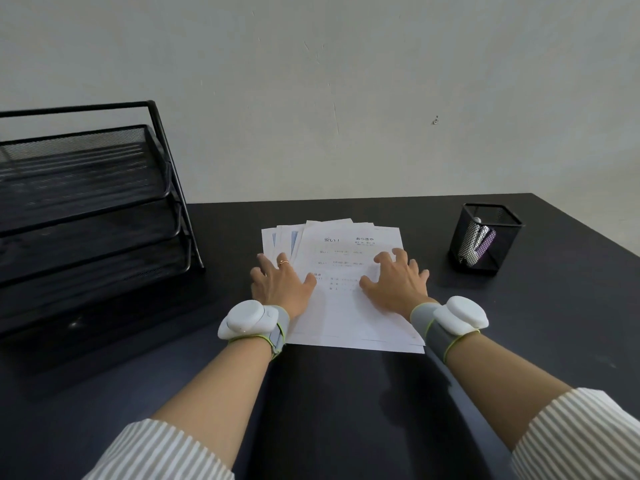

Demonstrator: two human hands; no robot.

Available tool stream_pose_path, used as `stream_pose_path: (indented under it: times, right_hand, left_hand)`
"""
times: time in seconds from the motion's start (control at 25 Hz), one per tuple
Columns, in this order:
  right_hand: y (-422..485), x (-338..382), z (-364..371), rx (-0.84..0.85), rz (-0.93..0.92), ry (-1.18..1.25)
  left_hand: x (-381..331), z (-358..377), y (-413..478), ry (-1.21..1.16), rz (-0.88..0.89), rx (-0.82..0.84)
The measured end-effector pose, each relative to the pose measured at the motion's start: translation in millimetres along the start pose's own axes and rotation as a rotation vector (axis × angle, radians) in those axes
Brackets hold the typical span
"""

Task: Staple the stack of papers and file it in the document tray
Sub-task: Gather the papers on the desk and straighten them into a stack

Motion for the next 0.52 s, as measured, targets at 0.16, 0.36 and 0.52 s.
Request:
stream_pose_path:
  times: [0.16,0.36,0.52]
  right_hand:
    - [0.3,13.9,2.6,-0.001,-0.047,0.05]
    - [-0.6,29.2,4.3,0.025,-0.084,0.103]
    - [-2.7,36.9,6.8,0.03,-0.114,0.114]
  left_hand:
    - [8.9,2.0,4.7,-0.004,-0.061,0.053]
    - [11.1,-1.2,19.5,-0.113,-0.128,0.085]
    - [15.1,-7.9,21.9,-0.199,-0.165,0.017]
Point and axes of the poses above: each hand's wrist, its own y-axis towards the middle knuckle, its own z-axis out of the palm, x = y × z, the point moved 8 cm from there along y, towards the middle knuckle, and after that the axes turned 10 degrees about -x, right-handed, at the moved point
